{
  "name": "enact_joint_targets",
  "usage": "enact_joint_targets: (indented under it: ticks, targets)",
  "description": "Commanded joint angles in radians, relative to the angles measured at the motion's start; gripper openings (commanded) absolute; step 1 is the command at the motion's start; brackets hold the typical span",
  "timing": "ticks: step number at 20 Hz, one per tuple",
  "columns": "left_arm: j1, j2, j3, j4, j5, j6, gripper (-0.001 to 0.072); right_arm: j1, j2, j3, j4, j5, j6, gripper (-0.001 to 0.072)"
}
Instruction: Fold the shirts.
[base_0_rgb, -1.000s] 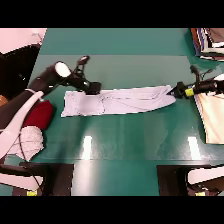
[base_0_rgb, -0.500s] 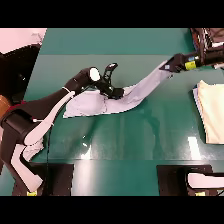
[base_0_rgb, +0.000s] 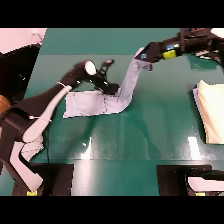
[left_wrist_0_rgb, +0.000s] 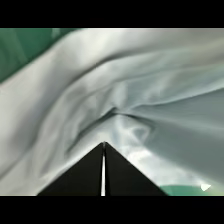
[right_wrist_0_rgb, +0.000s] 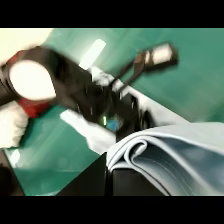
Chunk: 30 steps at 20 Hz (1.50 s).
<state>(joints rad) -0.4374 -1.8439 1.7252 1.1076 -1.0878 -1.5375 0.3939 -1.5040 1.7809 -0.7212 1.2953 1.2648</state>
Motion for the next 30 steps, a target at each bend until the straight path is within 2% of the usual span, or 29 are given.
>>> enact_joint_targets:
  ticks: [1,5,6,8,9,10,12,14,16,19,23,26,30]
  targets:
    - [0.134,0.111,0.059,0.133,-0.114,0.003,0.0023,0.133,-0.080,0.062,0.034,-0.052,-0.021,0.0009]
    - [0.337,0.296,0.090,0.235,-0.196,0.052,0.0023,0.357,-0.304,0.234,0.040,-0.140,-0.028,0.0011]
    - [0.383,0.336,0.090,0.248,-0.205,0.053,0.0023,0.403,-0.362,0.274,0.039,-0.171,-0.028,0.0041]
    - [0.463,0.397,0.090,0.248,-0.219,0.053,0.0023,0.470,-0.445,0.306,0.040,-0.206,-0.028,0.0546]
    - [0.493,0.420,0.090,0.248,-0.224,0.052,0.0023,0.484,-0.460,0.291,0.039,-0.190,-0.028,0.0676]
    - [0.518,0.438,0.090,0.248,-0.230,0.052,0.0023,0.482,-0.460,0.262,0.038,-0.168,-0.028,0.0678]
    - [0.543,0.455,0.090,0.247,-0.246,0.053,0.0023,0.429,-0.439,0.204,0.036,-0.076,-0.014,0.0591]
    - [0.547,0.456,0.089,0.247,-0.271,0.053,0.0023,0.339,-0.395,0.103,0.036,-0.006,-0.012,0.0586]
    - [0.547,0.456,0.089,0.230,-0.282,0.053,0.0023,0.237,-0.325,-0.050,0.007,-0.002,-0.009,0.0564]
    - [0.545,0.455,0.089,0.219,-0.282,0.053,0.0023,0.083,-0.206,-0.312,-0.070,-0.064,0.037,0.0564]
    - [0.545,0.450,0.088,0.158,-0.264,0.053,0.0023,-0.035,-0.154,-0.577,0.079,-0.225,0.029,0.0564]
    - [0.545,0.450,0.087,0.132,-0.241,0.053,0.0023,-0.010,-0.225,-0.594,0.222,-0.231,-0.063,0.0564]
    - [0.545,0.450,0.087,0.129,-0.241,0.053,0.0023,0.105,-0.356,-0.447,0.258,-0.249,-0.065,0.0553]
